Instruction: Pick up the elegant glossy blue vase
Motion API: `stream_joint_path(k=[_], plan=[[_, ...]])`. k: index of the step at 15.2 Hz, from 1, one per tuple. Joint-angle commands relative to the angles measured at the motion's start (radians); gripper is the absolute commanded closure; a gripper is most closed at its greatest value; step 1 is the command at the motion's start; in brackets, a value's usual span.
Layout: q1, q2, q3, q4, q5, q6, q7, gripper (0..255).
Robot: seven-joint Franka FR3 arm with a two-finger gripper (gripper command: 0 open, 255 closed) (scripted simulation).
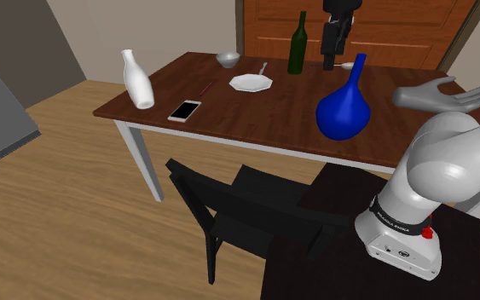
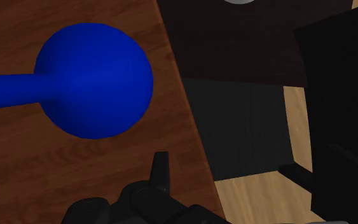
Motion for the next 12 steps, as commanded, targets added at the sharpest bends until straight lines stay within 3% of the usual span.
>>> stream_joint_path(k=[1,12], plan=[[0.000,0.000,0.000,0.000,0.000,0.000,0.000,0],[-0.056,0.073,-0.291,0.071,-0.144,0.004,-0.325,0]])
